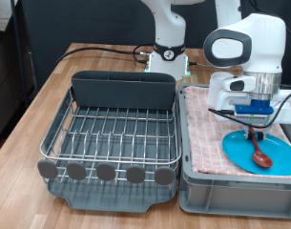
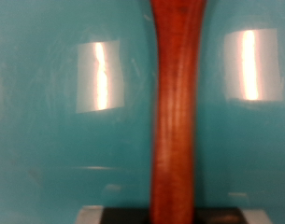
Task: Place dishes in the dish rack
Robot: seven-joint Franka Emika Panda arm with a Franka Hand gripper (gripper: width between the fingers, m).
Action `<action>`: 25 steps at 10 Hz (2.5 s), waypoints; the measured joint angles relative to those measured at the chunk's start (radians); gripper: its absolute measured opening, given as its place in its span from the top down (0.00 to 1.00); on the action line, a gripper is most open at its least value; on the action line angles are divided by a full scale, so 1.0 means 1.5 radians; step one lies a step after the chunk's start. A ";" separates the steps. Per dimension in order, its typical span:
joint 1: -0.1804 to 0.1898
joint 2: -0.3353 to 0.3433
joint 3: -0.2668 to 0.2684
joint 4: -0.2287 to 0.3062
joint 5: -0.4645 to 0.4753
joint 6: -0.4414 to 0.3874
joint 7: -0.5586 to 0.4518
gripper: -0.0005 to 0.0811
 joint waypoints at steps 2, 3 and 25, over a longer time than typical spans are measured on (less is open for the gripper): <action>-0.005 -0.003 0.005 0.001 0.012 -0.004 -0.008 0.88; -0.013 -0.012 0.016 0.001 0.033 -0.013 -0.024 0.88; -0.103 -0.443 0.018 -0.255 0.525 -0.263 0.073 0.89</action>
